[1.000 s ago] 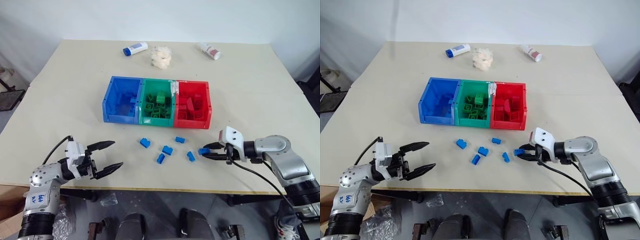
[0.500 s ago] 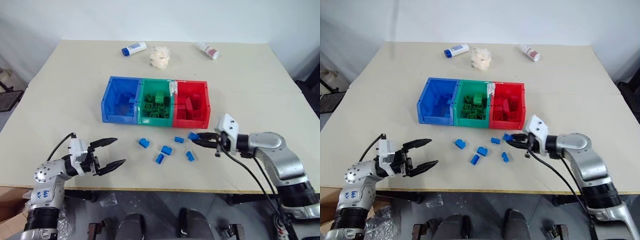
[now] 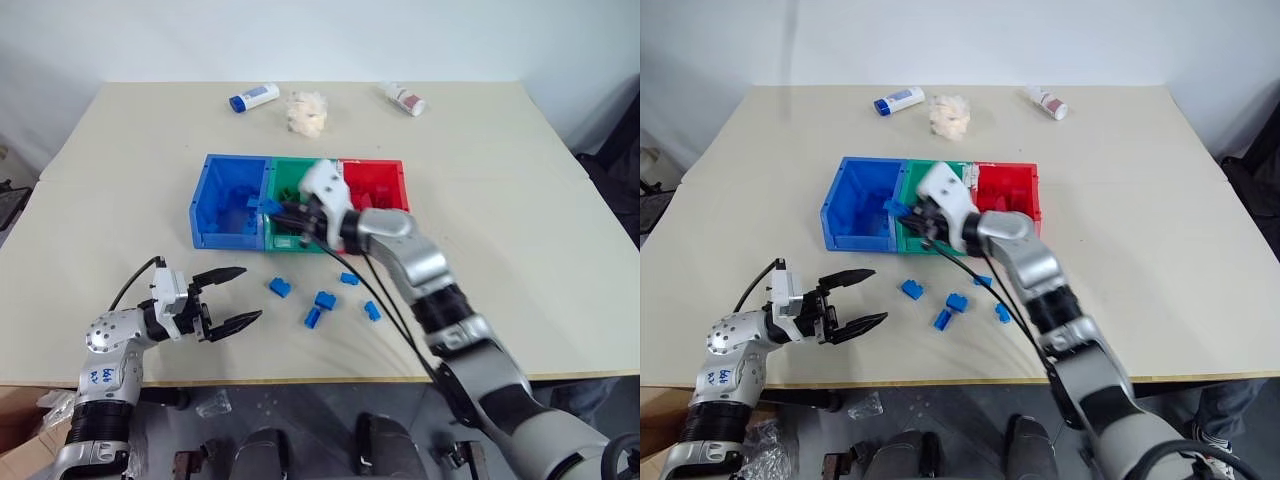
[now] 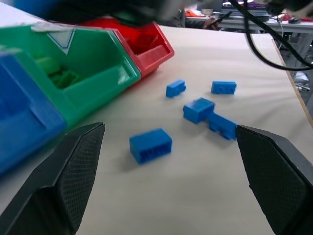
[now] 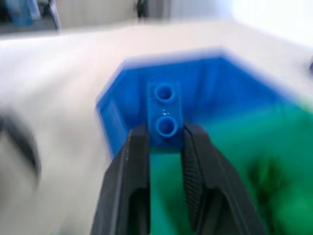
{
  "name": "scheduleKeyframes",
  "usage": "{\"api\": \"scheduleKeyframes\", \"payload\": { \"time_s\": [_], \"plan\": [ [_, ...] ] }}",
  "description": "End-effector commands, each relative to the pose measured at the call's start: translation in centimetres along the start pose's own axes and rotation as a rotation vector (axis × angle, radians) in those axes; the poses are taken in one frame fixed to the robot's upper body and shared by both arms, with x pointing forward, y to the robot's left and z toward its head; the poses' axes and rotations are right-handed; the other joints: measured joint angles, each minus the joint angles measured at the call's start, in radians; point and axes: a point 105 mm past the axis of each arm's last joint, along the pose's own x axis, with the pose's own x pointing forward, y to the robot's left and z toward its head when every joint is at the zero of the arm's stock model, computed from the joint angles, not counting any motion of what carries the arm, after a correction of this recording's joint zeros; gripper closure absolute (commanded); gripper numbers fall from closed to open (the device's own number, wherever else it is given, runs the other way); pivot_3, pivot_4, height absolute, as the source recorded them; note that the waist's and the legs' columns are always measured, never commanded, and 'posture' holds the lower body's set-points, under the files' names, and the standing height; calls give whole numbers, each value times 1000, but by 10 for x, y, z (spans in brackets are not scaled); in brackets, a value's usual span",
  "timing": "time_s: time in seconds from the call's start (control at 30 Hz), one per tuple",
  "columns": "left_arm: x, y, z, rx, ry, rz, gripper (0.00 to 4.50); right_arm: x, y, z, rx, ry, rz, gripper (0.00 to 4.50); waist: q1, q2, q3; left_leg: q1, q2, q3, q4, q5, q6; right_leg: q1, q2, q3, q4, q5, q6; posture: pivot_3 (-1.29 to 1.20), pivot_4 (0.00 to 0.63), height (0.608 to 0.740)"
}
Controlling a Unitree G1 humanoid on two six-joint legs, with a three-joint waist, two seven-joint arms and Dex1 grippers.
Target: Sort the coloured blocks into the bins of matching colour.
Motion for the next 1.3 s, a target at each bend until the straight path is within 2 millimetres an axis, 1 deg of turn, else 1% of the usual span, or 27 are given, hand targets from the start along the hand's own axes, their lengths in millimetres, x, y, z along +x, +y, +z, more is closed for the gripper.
{"api": "scheduleKeyframes", "payload": {
  "time_s": [0.03,0.07,0.13,0.2,0.3,0.37,0.43,0.47,0.6,0.63,0.7,0.8,0.9,0.97,1.0,1.1,1.17,1.3],
  "plan": [
    [-4,3,3,23,-5,20,0,15,-10,18,-13,-93,-82,2711,-1,0,0,0,0,0,0,0,0,0,0,0,0,0,0,0,150,740],
    [-4,4,4,24,-5,23,0,18,-9,21,-8,-109,-82,2351,0,0,0,0,0,0,0,0,0,0,0,0,-1,0,0,0,150,740],
    [-4,5,4,27,-3,27,0,17,-5,18,-22,-121,-64,1688,0,0,0,0,0,0,0,0,0,0,0,1,-1,0,0,0,150,740],
    [-5,6,4,28,-2,31,0,10,6,10,-45,-126,-1,977,0,-1,0,-1,0,0,0,0,0,0,0,1,-1,0,0,0,150,740],
    [-5,7,4,27,-1,33,0,-3,9,0,-47,-113,30,29,0,-1,0,0,0,1,0,-1,0,0,0,1,-1,0,0,0,150,740],
    [-4,7,3,26,-2,30,0,-21,12,-6,-70,-108,73,29,0,-1,0,0,0,1,0,-1,0,0,0,1,-1,0,0,0,150,740],
    [-2,7,2,25,-6,22,0,-46,12,-17,-83,-74,97,29,2,-1,0,0,0,1,0,-1,0,0,0,2,-1,0,0,0,150,740],
    [-2,8,2,24,-7,20,0,-52,12,-20,-84,-62,101,29,3,-1,0,0,0,1,0,-1,0,0,0,2,-1,0,0,0,150,740],
    [1,9,0,18,-6,-1,0,-112,16,-37,-84,14,139,29,7,-1,0,0,0,1,0,-1,0,0,0,2,-1,0,0,0,150,740],
    [1,9,0,16,-5,-6,0,-121,17,-40,-78,30,142,29,9,-1,0,0,0,1,0,-1,0,0,0,2,-1,0,0,0,150,740],
    [2,9,-1,15,-5,-10,0,-140,19,-44,-67,64,139,29,11,-1,0,0,0,2,0,-1,1,0,0,2,-2,0,0,0,150,740],
    [2,10,-2,14,-4,-18,0,-184,25,-57,-25,165,131,29,19,-1,0,1,0,3,0,-1,1,0,0,3,-1,0,0,0,150,740],
    [1,10,-2,15,0,-30,0,-218,28,-66,24,258,89,29,28,-1,0,1,0,3,1,-2,1,0,0,3,-2,0,0,0,150,740],
    [0,10,-3,13,1,-36,0,-247,29,-72,51,334,50,29,30,-1,0,1,0,3,1,-3,2,0,0,4,-3,0,1,0,150,740],
    [0,10,-3,13,2,-38,0,-257,31,-74,61,364,38,29,30,-1,0,1,0,3,1,-3,2,0,0,4,-3,0,1,0,150,740],
    [-1,10,-3,12,4,-43,0,-267,34,-75,77,402,24,29,27,-2,0,1,0,3,2,-3,2,1,0,4,-3,0,1,0,150,740],
    [-2,10,-3,11,6,-48,0,-269,35,-75,80,414,25,29,24,-2,0,2,1,4,2,-3,2,1,1,4,-3,1,1,0,150,740],
    [-2,8,-2,10,8,-74,0,-263,35,-79,88,419,23,29,29,-2,0,2,1,4,2,-3,2,1,1,4,-3,1,1,0,150,740]
  ]
}}
